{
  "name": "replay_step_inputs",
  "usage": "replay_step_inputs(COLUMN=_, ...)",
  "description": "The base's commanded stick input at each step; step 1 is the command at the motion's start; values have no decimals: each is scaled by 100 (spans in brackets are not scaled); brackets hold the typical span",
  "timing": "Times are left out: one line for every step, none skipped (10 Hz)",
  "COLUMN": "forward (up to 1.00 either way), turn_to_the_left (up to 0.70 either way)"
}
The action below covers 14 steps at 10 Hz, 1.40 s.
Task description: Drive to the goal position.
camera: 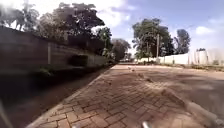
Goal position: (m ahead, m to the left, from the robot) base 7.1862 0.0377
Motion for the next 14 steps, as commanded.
replay_step_inputs(forward=70, turn_to_the_left=0)
replay_step_inputs(forward=70, turn_to_the_left=0)
replay_step_inputs(forward=70, turn_to_the_left=0)
replay_step_inputs(forward=70, turn_to_the_left=0)
replay_step_inputs(forward=70, turn_to_the_left=0)
replay_step_inputs(forward=70, turn_to_the_left=0)
replay_step_inputs(forward=70, turn_to_the_left=0)
replay_step_inputs(forward=70, turn_to_the_left=0)
replay_step_inputs(forward=70, turn_to_the_left=0)
replay_step_inputs(forward=70, turn_to_the_left=0)
replay_step_inputs(forward=70, turn_to_the_left=0)
replay_step_inputs(forward=70, turn_to_the_left=0)
replay_step_inputs(forward=70, turn_to_the_left=-1)
replay_step_inputs(forward=70, turn_to_the_left=-2)
